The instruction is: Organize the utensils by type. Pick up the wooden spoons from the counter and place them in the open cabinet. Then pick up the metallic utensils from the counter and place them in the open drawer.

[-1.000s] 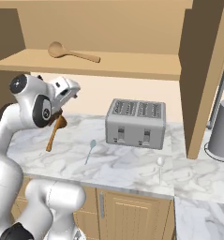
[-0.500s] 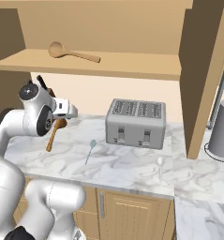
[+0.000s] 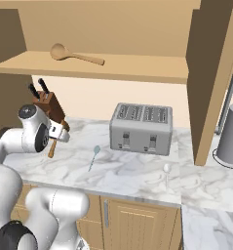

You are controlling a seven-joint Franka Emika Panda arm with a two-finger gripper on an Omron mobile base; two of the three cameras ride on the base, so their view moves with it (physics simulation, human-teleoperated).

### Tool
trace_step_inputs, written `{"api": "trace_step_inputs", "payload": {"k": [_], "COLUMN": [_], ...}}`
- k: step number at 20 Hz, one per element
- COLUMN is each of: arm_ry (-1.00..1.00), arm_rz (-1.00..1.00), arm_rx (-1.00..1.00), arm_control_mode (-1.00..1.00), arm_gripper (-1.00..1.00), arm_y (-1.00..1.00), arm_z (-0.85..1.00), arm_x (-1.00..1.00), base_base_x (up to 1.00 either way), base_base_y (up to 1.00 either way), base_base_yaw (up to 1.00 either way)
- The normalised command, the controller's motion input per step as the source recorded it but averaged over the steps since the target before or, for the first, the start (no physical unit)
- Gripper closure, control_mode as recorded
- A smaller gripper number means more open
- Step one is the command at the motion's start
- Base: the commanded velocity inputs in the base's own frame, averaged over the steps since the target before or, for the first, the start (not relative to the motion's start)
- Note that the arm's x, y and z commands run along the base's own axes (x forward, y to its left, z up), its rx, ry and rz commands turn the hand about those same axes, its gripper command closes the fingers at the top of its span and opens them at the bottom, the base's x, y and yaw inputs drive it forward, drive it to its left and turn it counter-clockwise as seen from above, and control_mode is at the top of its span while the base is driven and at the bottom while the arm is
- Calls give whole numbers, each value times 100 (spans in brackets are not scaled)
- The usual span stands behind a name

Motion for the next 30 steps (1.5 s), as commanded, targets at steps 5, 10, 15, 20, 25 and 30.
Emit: {"api": "trace_step_inputs", "payload": {"k": [5,10,15,20,25,30], "arm_ry": [2,1,1,12,23,18], "arm_rz": [-19,-6,0,0,0,0], "arm_rx": [0,6,3,1,0,0], "arm_control_mode": [-100,-100,-100,-100,-100,-100], "arm_gripper": [-100,-100,-100,-100,-100,-100], "arm_y": [58,11,5,25,26,11], "arm_z": [-69,-45,-21,0,-2,-7], "arm_x": [16,40,50,32,20,15], "base_base_x": [0,0,0,0,0,0], "base_base_y": [0,0,0,0,0,0], "base_base_yaw": [0,0,0,0,0,0]}}
